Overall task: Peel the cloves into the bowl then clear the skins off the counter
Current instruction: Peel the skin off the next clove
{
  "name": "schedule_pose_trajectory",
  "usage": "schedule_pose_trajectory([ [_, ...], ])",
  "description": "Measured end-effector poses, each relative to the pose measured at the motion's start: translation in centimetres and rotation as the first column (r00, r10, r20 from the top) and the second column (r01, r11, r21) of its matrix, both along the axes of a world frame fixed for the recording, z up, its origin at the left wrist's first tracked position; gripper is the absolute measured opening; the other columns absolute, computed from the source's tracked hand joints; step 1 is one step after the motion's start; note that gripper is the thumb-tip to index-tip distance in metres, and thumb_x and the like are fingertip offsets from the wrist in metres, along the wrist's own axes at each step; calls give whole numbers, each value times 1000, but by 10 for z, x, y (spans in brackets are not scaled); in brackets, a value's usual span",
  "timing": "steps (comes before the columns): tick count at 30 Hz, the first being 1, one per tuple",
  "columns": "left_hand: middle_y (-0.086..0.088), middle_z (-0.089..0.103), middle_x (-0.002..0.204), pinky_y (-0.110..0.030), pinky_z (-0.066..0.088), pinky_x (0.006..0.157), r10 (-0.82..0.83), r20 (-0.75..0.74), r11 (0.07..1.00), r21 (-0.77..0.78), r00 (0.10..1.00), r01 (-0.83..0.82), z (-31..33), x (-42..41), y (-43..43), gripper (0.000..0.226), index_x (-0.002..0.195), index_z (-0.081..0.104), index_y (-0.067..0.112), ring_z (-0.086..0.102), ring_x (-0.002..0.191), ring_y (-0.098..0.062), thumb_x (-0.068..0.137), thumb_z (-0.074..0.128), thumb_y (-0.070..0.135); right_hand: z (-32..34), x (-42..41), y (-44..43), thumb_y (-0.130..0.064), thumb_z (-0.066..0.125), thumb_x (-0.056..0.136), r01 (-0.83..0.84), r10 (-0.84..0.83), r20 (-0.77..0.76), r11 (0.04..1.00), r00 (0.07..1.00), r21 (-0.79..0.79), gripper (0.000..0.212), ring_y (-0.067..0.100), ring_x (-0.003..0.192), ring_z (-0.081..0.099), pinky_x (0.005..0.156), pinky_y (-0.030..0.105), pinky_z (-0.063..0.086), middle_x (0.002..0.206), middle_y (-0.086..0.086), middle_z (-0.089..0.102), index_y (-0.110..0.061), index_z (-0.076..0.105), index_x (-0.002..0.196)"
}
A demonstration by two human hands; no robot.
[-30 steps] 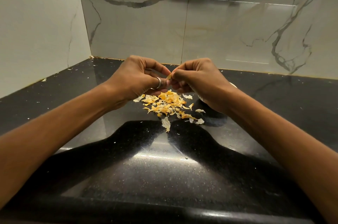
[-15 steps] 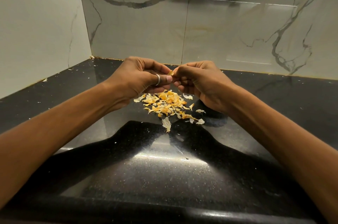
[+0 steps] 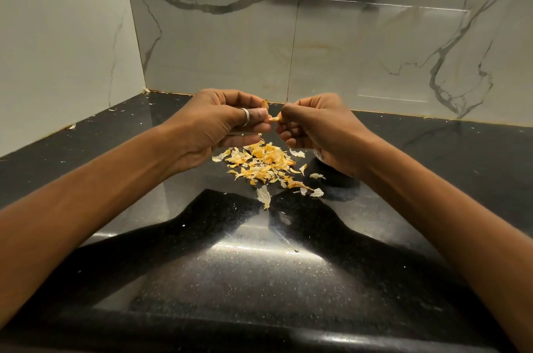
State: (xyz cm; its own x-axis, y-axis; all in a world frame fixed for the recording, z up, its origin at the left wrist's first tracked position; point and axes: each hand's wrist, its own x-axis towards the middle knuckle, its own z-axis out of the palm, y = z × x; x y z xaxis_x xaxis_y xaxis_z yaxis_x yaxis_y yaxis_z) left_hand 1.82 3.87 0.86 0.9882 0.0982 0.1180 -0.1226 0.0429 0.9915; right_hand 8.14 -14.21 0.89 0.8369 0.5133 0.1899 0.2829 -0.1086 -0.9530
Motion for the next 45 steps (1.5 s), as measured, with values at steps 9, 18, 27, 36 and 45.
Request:
schedule_pose_trajectory([
  [9, -13, 77, 99, -29, 63, 68, 18, 24, 988, 150, 1000, -21, -4, 1, 1, 21, 109, 68, 7, 75, 87, -19, 88, 70, 7, -3, 1, 1, -12, 66, 93, 56, -38, 150, 992, 988, -112, 11, 16, 66, 64, 57, 23, 54, 77, 12, 68, -1, 68, 89],
  [18, -9, 77, 96, -31, 63, 68, 38, 65, 954, 294, 997, -56, -8, 3, 0, 20, 107, 71, 10, 74, 82, -16, 87, 74, 12, -9, 0, 5, -18, 64, 94, 144, -77, 313, 969, 947, -199, 15, 16, 71, 66, 51, 23, 48, 84, 12, 73, -8, 72, 86],
  [27, -12, 76, 96, -31, 63, 71, 58, 89, 932, 351, 994, -86, -9, 4, 3, 18, 105, 73, 6, 73, 81, -14, 88, 73, 11, -7, 1, 3, -17, 66, 95, 156, -73, 433, 975, 898, -160, 8, 10, 66, 66, 56, 20, 54, 82, 7, 72, -13, 72, 97],
  [36, -11, 74, 89, -35, 64, 72, 26, 139, 883, 461, 990, -88, -9, 4, 4, 14, 102, 75, 7, 71, 79, -14, 89, 71, 9, -8, 2, 3, -18, 69, 93, 154, -55, 478, 973, 877, -170, 8, 3, 61, 64, 56, 16, 49, 76, 3, 70, -11, 72, 91],
  [45, -15, 74, 86, -37, 63, 74, -22, 138, 844, 534, 990, -55, -6, 3, 4, 13, 99, 75, 6, 69, 76, -18, 87, 70, 8, -7, 0, 5, -14, 68, 92, 204, -53, 592, 960, 804, -191, 8, 6, 59, 64, 59, 25, 56, 70, -1, 70, -15, 73, 85],
])
